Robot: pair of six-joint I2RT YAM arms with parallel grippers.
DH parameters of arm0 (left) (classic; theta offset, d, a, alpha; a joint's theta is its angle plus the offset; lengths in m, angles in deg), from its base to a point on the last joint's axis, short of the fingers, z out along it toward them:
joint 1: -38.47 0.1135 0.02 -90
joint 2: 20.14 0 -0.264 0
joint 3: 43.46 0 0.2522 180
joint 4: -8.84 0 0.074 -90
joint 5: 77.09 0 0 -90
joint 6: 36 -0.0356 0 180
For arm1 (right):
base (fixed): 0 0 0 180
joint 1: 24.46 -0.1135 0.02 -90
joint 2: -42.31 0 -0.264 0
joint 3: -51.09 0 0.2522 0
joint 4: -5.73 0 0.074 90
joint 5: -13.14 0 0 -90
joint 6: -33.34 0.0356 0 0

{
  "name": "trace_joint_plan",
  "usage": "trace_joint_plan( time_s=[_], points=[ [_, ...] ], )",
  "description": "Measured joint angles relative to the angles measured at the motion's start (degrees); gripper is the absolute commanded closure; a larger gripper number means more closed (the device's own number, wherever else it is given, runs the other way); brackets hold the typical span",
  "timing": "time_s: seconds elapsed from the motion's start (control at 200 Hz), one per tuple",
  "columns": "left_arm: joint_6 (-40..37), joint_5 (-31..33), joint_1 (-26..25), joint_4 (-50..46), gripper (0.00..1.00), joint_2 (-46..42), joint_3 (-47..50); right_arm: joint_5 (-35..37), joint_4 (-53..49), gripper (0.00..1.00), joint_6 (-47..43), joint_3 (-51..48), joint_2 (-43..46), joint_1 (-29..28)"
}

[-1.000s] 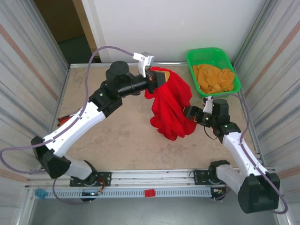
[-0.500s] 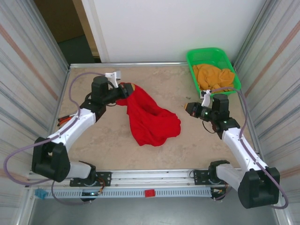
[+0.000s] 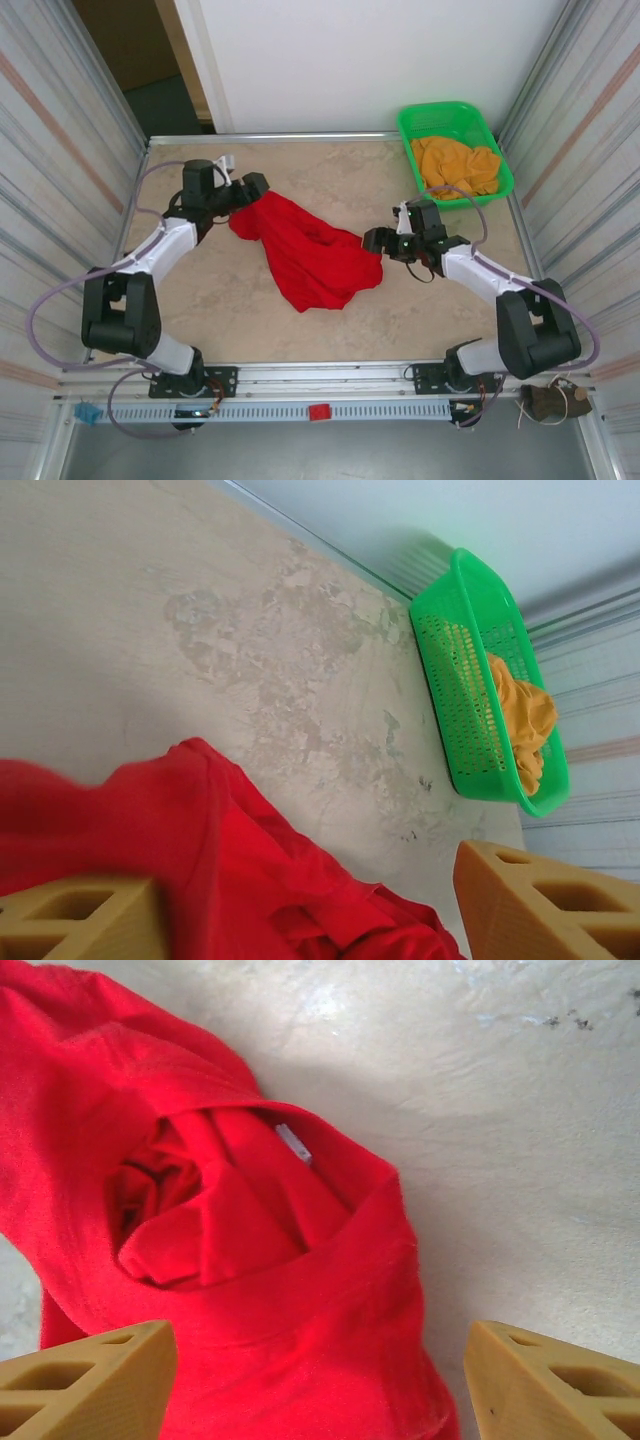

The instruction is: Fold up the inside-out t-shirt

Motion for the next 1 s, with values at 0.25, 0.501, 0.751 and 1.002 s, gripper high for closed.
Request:
trace_joint_plan(
  time_s=[0.25, 0.501, 0.751, 1.002],
  points=[
    [-2.49, 3.08, -2.80, -2.75, 0.19, -12.94, 5.31, -3.32, 2.01, 0.80, -0.22, -0.02, -3.50, -0.09],
    [-6.27, 14.03, -24.61, -6.03, 0.18, -22.38, 11.47, -7.69, -1.42, 1.00, 0.37, 4.96, -0.11, -0.11],
    [-13.29, 30.91, -44.28, -4.70, 0.18, -16.50, 13.05, -8.41, -4.79, 1.00, 3.85, 17.03, 9.84, -1.25],
    [-22.23, 43.36, -52.87, -1.20, 0.17, -0.04, 3.32, -3.78, -7.80, 1.00, 6.75, 21.79, 14.45, -6.69]
  ],
)
